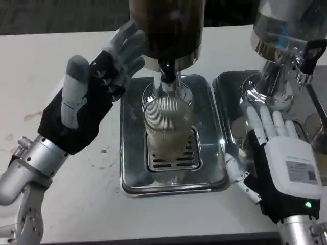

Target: Grasp the cup under the faucet to collect the drink, then remove the cup.

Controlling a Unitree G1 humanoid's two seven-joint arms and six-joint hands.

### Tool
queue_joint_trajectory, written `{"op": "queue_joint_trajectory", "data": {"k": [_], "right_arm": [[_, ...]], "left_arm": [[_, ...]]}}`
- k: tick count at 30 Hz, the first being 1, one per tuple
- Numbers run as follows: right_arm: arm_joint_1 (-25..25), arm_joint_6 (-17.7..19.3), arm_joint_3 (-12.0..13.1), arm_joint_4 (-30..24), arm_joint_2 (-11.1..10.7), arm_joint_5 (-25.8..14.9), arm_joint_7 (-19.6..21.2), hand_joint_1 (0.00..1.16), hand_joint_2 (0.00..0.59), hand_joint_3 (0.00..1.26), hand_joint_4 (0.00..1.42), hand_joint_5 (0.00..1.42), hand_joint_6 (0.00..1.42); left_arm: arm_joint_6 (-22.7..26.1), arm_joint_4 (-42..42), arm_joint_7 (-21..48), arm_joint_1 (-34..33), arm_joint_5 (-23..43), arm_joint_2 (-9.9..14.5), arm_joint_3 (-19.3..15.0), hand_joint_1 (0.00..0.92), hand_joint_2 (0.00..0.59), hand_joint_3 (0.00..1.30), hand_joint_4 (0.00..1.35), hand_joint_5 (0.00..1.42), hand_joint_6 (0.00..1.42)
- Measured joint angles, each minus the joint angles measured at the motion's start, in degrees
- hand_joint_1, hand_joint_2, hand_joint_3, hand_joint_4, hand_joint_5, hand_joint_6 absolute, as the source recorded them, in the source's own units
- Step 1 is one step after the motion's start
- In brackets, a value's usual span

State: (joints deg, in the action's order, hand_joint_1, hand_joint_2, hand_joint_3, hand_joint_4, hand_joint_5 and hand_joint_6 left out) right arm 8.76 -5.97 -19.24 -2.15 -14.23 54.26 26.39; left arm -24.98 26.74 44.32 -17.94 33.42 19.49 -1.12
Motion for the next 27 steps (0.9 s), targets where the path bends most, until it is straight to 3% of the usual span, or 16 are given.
{"op": "queue_joint_trajectory", "data": {"k": [7,16,27], "right_arm": [[-0.04,0.03,0.01,0.1,0.07,-0.15,0.0,0.09,0.485,0.04,0.0,0.0,0.02],[-0.11,0.04,0.0,0.54,0.32,-0.29,0.01,0.09,0.485,0.04,0.0,0.0,0.02],[0.51,-0.02,-0.05,0.53,1.15,-0.38,0.19,0.09,0.485,0.04,0.0,0.0,0.02]], "left_arm": [[4.78,-5.34,2.34,-0.56,-0.43,-1.63,-2.2,0.0,0.061,0.0,0.0,0.0,0.0],[7.14,-5.26,4.7,-5.66,-4.86,-4.07,-1.75,0.0,0.059,0.0,0.0,0.0,0.0],[7.56,2.64,5.48,-12.3,-9.42,-5.51,-2.18,0.0,0.059,0.0,0.0,0.0,0.0]]}}
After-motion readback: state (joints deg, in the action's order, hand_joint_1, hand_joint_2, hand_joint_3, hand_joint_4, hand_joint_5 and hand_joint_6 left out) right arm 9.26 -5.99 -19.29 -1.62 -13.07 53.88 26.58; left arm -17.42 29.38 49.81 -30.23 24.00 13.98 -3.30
